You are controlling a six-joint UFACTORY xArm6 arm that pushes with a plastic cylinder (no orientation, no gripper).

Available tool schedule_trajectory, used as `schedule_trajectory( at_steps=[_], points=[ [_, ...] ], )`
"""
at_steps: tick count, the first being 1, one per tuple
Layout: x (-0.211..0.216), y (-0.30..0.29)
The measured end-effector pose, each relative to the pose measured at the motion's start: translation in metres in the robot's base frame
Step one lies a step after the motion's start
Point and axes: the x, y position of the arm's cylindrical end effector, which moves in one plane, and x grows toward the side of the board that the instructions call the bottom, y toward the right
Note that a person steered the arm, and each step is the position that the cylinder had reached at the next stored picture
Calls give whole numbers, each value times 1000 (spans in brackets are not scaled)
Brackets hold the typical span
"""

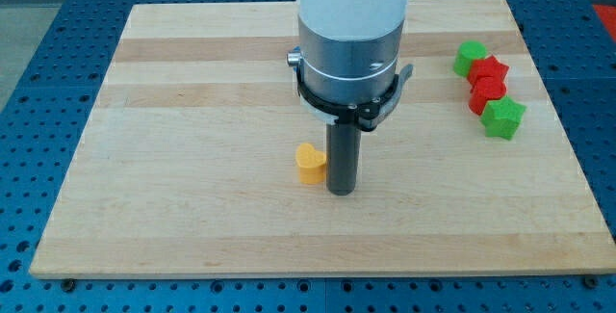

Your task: Slide the yellow heart below the blue triangle

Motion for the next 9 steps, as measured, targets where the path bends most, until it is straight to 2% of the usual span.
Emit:
schedule_trajectory(
  at_steps=[3,5,7,8,9],
  points=[
    [17,5],
    [18,-47],
    [-49,-47],
    [-70,-47],
    [-71,-46]
  ],
)
